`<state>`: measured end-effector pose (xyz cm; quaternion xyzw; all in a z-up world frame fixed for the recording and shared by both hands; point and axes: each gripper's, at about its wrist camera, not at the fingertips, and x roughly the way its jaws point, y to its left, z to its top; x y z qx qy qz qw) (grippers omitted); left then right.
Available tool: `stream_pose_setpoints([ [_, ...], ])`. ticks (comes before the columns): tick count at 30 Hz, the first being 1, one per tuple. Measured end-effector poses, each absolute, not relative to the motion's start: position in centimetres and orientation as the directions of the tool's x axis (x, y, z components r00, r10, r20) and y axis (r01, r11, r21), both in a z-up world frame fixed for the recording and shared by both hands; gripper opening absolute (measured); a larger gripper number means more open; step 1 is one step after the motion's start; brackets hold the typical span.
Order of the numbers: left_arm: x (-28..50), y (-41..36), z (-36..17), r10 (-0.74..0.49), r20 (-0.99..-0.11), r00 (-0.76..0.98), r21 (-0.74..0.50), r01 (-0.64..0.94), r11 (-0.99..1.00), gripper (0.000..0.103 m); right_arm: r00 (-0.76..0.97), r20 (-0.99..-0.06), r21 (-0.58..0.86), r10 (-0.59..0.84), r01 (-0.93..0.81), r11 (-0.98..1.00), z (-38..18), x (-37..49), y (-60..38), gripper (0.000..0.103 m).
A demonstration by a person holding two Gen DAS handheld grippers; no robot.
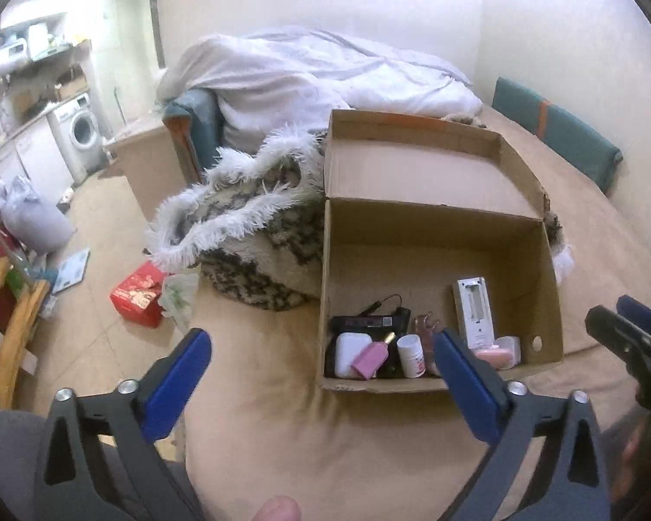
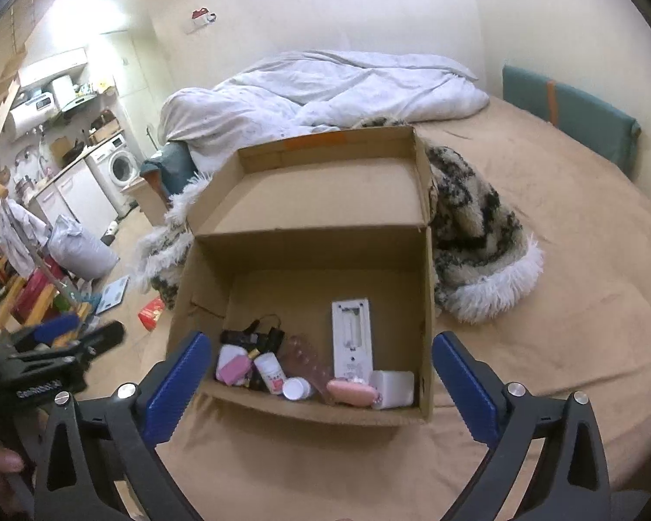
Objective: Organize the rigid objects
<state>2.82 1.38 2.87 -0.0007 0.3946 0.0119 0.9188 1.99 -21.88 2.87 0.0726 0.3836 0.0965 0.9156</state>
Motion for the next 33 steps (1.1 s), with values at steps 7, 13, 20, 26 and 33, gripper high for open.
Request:
stream_pose_setpoints([
  [7, 2.9, 2.6, 1.4, 0.023, -0.731, 0.682, -0.020, -0.055, 0.998, 0.103, 0.678, -0.704, 0.194, 0.212, -0.103, 0.976, 0.6, 1.4, -21.8, 0.103],
  [13, 3.0, 2.6, 0.6, 0.047, -0.742, 0.669, 0.003, -0.067, 0.998, 0.103, 0.683, -0.698, 0.200, 0.214, -0.100, 0.975, 0.4, 1.9, -21.8, 0.103],
  [20, 2.9, 2.1, 0.5, 0.024, -0.739, 0.674, -0.011, -0.048, 0.999, 0.103, 0.677, -0.704, 0.207, 0.217, -0.097, 0.974, 0.3, 2.2, -22.0, 0.103],
  [26, 3.0, 1.7, 0.5, 0.032, -0.736, 0.676, 0.006, -0.040, 0.999, 0.103, 0.677, -0.703, 0.210, 0.217, -0.094, 0.973, 0.5, 2.1, -21.9, 0.103],
  [33, 3.2, 2.2, 0.4, 0.032, -0.744, 0.667, -0.006, -0.055, 0.998, 0.103, 0.672, -0.705, 0.223, 0.227, -0.094, 0.970, 0.4, 2.0, -21.7, 0.103],
])
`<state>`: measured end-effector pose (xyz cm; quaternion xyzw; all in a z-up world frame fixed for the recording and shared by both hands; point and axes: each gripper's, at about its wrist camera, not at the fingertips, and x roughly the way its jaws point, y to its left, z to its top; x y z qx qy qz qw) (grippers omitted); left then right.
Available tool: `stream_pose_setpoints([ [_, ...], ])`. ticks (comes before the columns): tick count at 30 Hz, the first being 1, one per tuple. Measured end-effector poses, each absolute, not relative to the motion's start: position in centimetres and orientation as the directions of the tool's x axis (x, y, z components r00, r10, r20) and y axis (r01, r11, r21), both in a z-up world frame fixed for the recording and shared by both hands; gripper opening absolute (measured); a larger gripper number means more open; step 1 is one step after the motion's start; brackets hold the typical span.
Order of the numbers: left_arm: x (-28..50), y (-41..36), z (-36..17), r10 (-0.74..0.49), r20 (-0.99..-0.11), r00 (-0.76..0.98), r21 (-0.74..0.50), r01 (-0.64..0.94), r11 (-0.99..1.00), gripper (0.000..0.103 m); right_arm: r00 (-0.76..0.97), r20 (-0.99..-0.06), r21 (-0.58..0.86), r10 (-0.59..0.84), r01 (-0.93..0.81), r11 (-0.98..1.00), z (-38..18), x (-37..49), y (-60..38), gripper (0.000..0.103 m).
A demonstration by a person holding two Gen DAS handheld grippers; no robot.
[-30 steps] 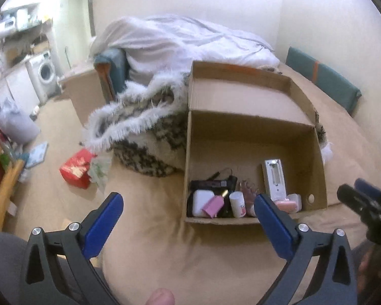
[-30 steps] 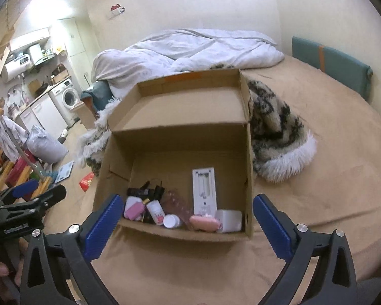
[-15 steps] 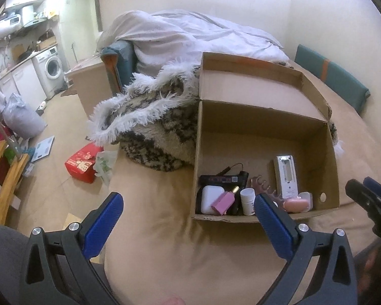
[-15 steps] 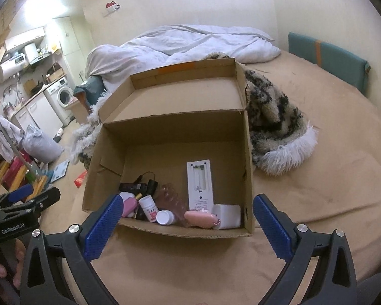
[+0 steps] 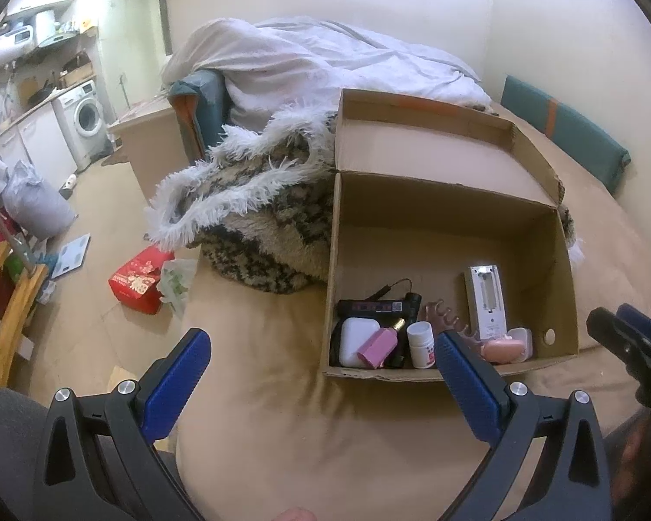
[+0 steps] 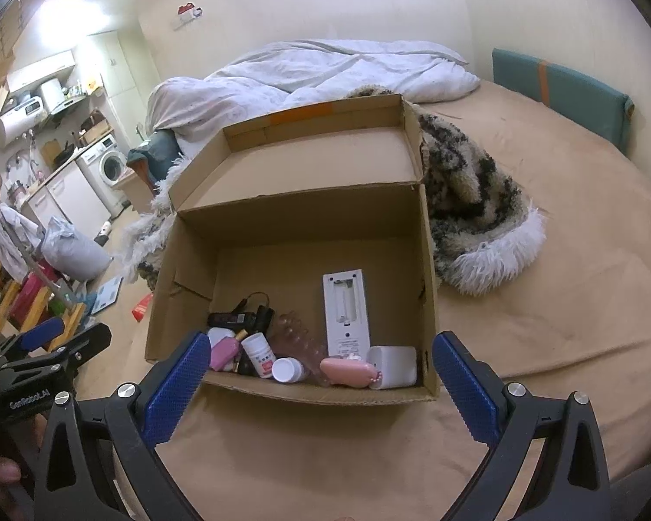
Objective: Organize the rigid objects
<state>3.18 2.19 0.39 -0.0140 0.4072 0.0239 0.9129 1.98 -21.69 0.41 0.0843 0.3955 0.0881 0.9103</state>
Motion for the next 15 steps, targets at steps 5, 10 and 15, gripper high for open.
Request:
stream_pose_setpoints([
  [5, 3.26, 2.26, 0.36, 0.032, -0.746, 0.665, -0.009, -0.059, 0.998, 0.103, 0.666, -0.711, 0.220, 0.225, -0.092, 0.971, 0.37, 1.91, -21.55, 0.103],
  [10, 3.34, 2.11, 0.30, 0.046, -0.744, 0.667, 0.008, -0.060, 0.998, 0.103, 0.671, -0.708, 0.219, 0.221, -0.090, 0.972, 0.34, 2.05, -21.53, 0.103],
  [15, 3.35, 2.12, 0.25, 0.040, -0.745, 0.666, 0.001, -0.058, 0.998, 0.103, 0.665, -0.713, 0.219, 0.223, -0.090, 0.971, 0.22, 2.15, -21.53, 0.103],
])
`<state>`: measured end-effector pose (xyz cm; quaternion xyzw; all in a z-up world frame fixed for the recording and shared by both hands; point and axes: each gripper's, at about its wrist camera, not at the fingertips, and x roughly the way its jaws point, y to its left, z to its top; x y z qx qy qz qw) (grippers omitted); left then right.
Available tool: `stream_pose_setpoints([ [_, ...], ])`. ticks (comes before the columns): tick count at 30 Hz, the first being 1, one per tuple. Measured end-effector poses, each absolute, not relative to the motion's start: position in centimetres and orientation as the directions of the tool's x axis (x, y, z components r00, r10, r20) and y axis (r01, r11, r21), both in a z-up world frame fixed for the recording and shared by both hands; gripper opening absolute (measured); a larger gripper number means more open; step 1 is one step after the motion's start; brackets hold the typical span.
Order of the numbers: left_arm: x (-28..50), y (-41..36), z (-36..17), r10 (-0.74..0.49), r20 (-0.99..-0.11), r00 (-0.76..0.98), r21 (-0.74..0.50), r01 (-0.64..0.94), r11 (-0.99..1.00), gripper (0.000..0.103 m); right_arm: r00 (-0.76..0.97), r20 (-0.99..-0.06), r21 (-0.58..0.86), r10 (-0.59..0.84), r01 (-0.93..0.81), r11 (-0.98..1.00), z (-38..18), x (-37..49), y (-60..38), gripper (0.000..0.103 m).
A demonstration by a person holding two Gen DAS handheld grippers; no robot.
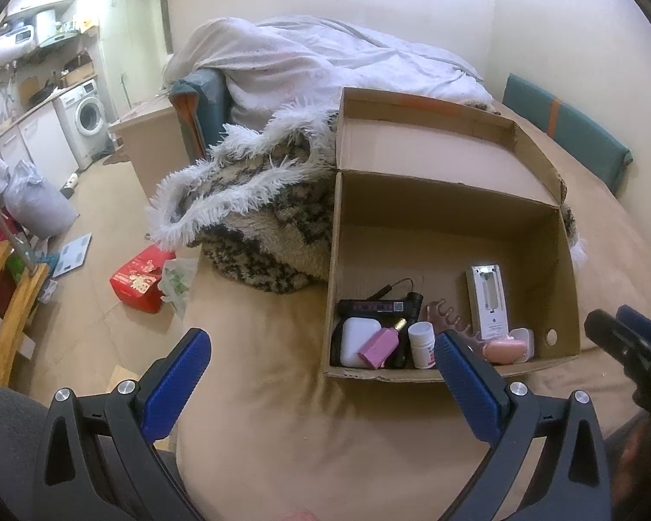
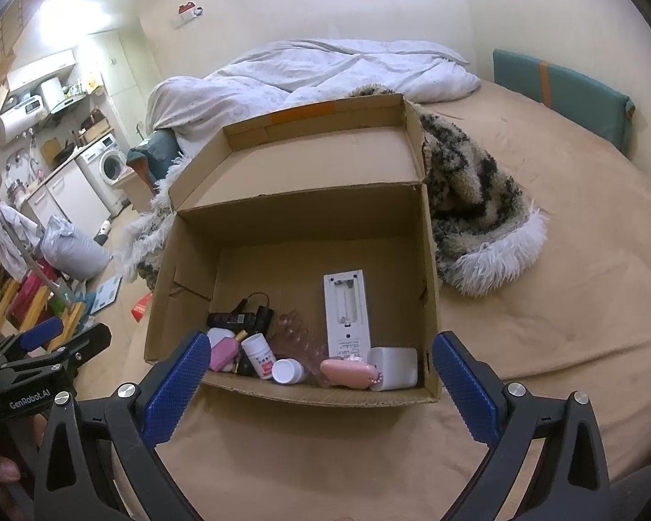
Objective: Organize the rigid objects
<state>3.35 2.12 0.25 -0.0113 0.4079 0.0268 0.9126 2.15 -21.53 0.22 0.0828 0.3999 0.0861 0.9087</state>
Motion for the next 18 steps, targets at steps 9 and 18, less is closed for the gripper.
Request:
stream_pose_setpoints([
  [9, 3.32, 2.08, 0.19, 0.037, -0.747, 0.664, -0.003, -0.059, 0.998, 0.103, 0.663, -0.714, 0.240, 0.226, -0.071, 0.968, 0.06, 2.19, -21.67, 0.103],
  [18, 3.32, 2.03, 0.20, 0.036, -0.747, 0.664, -0.004, -0.059, 0.998, 0.103, 0.664, -0.713, 0.240, 0.226, -0.071, 0.968, 0.09, 2.20, -21.69, 0.103],
])
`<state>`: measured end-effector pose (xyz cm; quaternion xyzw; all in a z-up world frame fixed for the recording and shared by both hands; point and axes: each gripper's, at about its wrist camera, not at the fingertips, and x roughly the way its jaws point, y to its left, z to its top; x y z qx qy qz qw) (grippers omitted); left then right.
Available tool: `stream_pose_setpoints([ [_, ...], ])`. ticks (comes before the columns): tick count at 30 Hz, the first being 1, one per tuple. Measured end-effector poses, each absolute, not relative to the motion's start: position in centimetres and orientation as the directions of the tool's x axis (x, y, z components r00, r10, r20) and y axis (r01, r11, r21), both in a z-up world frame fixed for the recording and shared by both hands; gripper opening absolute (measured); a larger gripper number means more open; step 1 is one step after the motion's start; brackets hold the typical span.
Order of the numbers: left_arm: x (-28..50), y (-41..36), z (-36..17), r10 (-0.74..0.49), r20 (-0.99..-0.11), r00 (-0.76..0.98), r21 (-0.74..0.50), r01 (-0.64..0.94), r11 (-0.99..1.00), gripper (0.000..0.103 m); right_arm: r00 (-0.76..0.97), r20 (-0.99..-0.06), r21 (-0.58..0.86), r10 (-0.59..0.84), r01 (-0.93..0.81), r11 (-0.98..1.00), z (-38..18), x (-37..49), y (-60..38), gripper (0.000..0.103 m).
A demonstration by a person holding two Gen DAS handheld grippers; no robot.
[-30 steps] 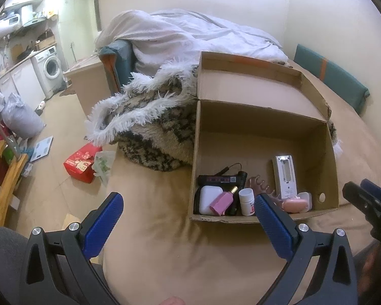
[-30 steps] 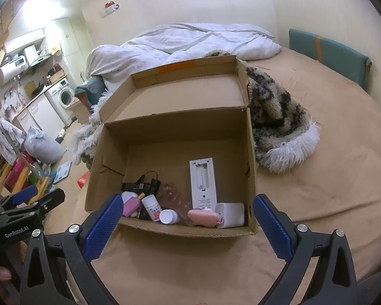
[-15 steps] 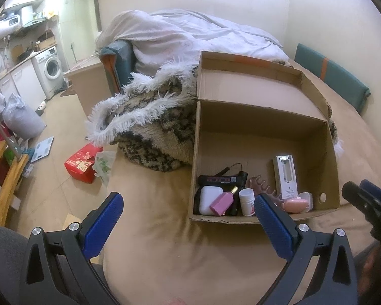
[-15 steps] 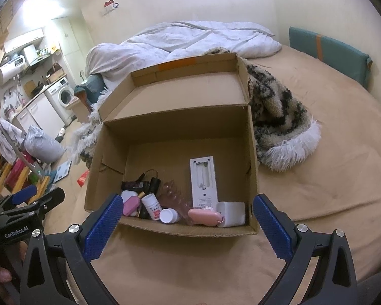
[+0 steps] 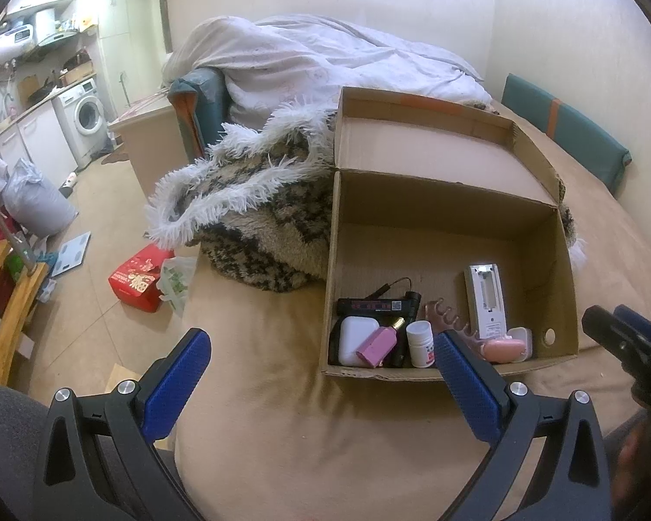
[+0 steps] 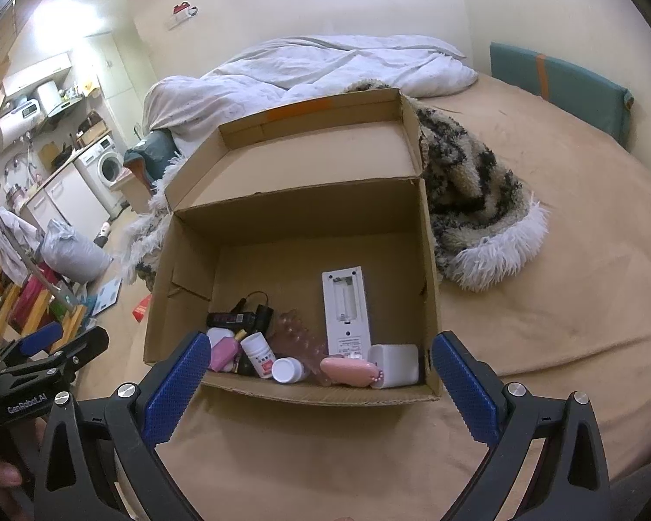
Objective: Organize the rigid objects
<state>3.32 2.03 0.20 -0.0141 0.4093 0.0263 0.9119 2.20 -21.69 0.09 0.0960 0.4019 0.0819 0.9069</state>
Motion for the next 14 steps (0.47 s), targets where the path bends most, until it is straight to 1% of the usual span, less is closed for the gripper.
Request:
stream_pose_setpoints([
  [14, 3.37, 1.81, -0.06, 0.028, -0.758, 0.651, -0.003, -0.046, 0.999, 0.103, 0.656, -0.719, 0.241, 0.231, -0.077, 0.967, -0.09, 2.39, -21.72, 0.103],
])
